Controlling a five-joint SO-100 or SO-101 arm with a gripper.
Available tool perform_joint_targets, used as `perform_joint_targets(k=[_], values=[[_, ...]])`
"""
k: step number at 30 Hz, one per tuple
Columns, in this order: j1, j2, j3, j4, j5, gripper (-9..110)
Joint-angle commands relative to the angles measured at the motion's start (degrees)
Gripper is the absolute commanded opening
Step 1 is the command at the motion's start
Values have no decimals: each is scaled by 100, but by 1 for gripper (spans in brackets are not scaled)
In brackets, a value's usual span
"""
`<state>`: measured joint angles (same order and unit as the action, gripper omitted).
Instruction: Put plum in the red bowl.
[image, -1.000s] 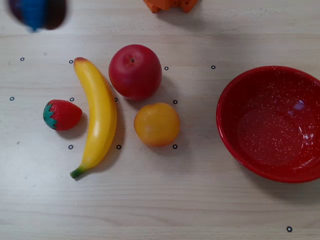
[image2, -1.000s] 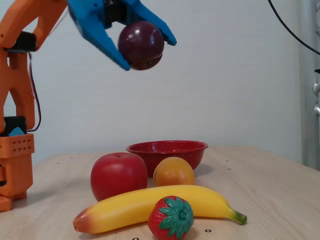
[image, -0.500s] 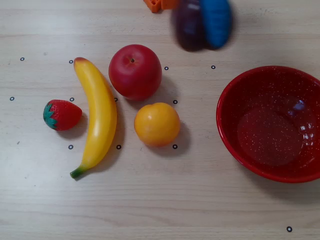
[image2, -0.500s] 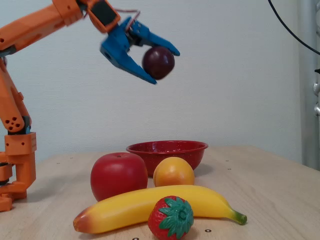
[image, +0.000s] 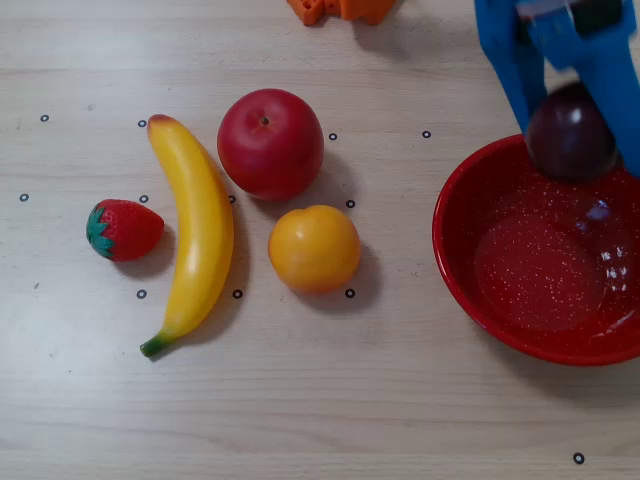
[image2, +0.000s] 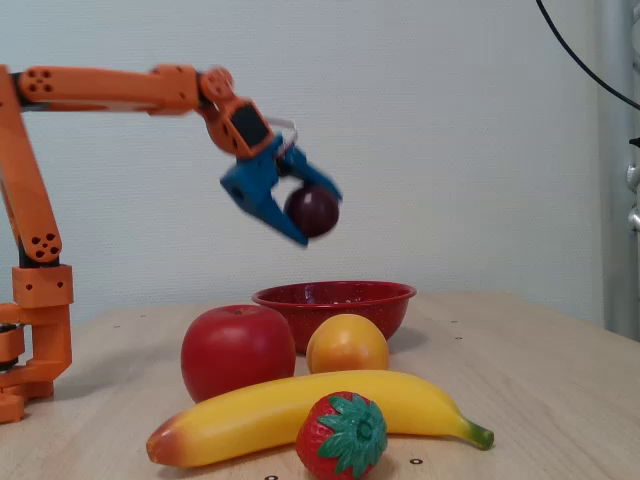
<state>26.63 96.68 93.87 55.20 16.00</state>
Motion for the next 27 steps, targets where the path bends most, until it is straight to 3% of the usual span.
perform_joint_targets(k=[1, 13, 19, 24, 27], values=[[237, -176, -466, -176, 360, 0], [237, -3155, -2918, 571, 1072, 0], [79, -3727, -3252, 677, 1749, 2], [-141, -3621, -3067, 879, 1687, 40], [-264, -3472, -3313, 1257, 1600, 49]])
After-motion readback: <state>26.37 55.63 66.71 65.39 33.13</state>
